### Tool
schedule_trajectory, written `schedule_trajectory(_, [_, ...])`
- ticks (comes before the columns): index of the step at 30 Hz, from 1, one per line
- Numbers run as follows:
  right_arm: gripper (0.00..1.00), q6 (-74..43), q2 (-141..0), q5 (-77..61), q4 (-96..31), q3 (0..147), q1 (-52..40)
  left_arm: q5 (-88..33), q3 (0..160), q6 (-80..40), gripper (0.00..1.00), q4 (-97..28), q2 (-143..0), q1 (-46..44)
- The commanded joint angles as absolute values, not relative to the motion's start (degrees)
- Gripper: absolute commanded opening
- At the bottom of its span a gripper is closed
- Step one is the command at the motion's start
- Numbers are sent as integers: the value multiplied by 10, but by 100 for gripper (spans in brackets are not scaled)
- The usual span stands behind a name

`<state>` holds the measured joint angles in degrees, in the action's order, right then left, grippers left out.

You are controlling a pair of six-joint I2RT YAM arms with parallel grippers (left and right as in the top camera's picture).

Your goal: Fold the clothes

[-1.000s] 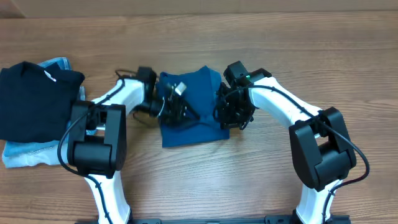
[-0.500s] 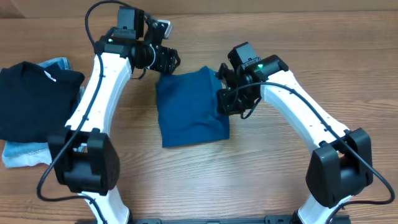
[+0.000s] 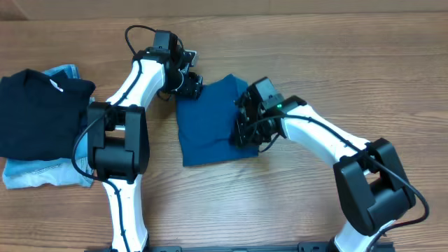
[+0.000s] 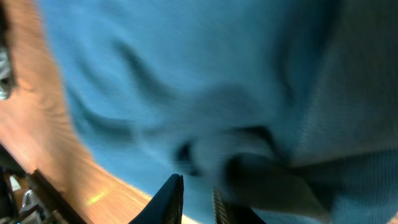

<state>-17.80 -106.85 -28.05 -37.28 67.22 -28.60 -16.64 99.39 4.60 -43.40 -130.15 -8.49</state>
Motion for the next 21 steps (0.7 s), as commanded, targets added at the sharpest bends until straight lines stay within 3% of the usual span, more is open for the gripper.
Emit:
schedule_trajectory(1, [20, -227, -1087, -271, -364, 656, -286, -142, 985, 38, 72, -526, -1319, -83])
schedule_trajectory(5, [20, -271, -1130, -281, -365, 656, -281, -135, 985, 38, 65, -607, -1319, -83])
schedule_trajectory(7, [20, -289, -1137, -282, -365, 656, -263, -114, 985, 38, 56, -640, -1319, -83])
schedule_trajectory(12, [19, -263, -1139, -264, -337, 657, -156, -101, 983, 36, 45, -725, -1319, -83])
schedule_trajectory(16, [18, -212, -1139, -268, -333, 657, -103, -110, 983, -3, 45, -795, -1319, -83])
schedule_trajectory(21, [18, -196, -1139, -271, -333, 659, -127, -224, 983, 21, 48, -806, -1319, -84])
